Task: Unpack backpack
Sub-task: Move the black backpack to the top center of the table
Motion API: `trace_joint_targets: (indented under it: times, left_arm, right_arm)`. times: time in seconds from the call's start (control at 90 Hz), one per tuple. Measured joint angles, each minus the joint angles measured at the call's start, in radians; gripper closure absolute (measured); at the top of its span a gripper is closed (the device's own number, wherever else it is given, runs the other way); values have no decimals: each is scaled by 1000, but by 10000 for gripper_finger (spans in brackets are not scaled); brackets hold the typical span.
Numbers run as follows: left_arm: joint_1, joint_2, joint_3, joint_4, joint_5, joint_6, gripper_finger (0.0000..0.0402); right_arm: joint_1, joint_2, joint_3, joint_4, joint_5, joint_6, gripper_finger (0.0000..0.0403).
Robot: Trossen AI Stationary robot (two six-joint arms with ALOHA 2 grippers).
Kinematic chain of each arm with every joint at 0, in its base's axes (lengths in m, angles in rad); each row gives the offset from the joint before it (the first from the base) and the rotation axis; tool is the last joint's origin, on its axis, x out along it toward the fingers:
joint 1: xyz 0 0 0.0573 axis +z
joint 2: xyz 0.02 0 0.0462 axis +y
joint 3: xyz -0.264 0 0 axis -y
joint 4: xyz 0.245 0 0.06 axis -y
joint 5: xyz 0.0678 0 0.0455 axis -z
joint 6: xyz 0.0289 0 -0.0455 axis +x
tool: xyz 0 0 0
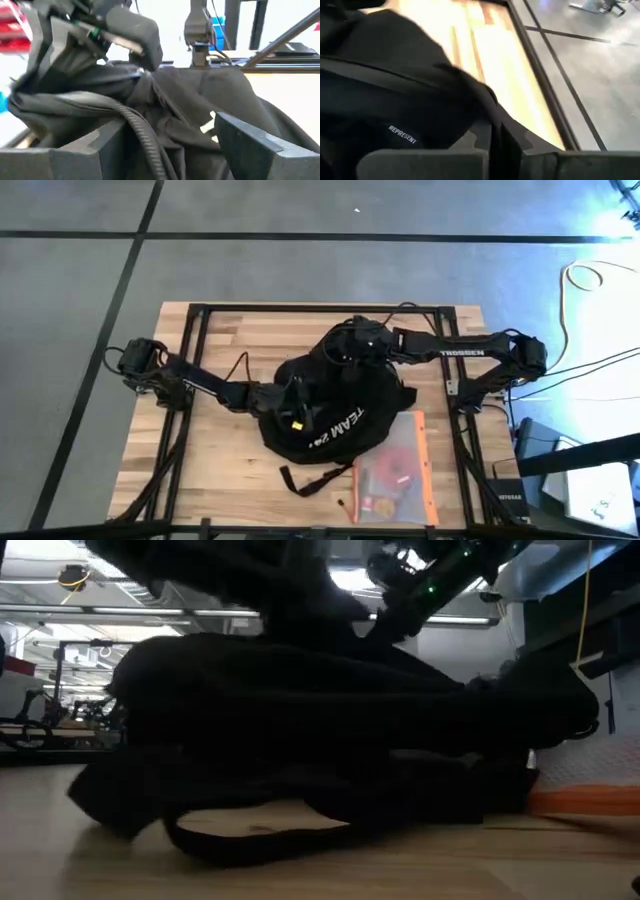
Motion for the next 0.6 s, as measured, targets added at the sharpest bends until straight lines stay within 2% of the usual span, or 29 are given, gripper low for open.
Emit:
trace_joint_targets:
  times: [0.2, 0.356, 0.489, 0.6]
  left_arm:
    - [-79, 0, 48, -3, -260, 220, 144]
    - [-139, 0, 82, -1, -514, 401, 144]
    - [-173, -3, 99, 4, -740, 561, 144]
    - [-192, -3, 99, 0, -856, 649, 144]
  right_arm:
    - [0, -26, 1, -37, 12, 9, 403]
    - [0, -29, 1, -64, 29, 9, 403]
    - [-3, -28, 1, -62, 85, 9, 403]
    - [-3, -28, 1, -61, 88, 14, 403]
